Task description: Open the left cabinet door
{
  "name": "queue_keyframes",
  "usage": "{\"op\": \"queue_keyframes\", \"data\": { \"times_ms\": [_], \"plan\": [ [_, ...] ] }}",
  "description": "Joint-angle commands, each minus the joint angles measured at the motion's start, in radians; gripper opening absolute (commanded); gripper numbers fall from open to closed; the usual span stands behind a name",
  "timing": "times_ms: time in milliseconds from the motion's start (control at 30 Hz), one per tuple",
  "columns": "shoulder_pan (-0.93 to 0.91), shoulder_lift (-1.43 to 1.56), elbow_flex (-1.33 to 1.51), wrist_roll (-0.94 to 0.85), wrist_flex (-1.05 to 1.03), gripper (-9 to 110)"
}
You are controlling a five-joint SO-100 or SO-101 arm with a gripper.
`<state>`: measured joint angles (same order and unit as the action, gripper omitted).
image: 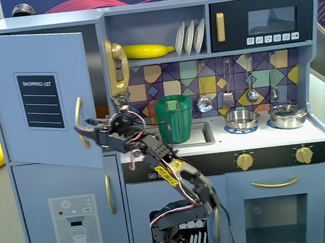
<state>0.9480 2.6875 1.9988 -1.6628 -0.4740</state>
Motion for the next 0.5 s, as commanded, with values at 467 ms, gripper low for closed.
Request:
{"op": "queue_keyframes", "data": {
  "times_ms": [467],
  "plan": [
    [-0.35,-0.106,-0.014,0.118,0.106,0]
  ]
}}
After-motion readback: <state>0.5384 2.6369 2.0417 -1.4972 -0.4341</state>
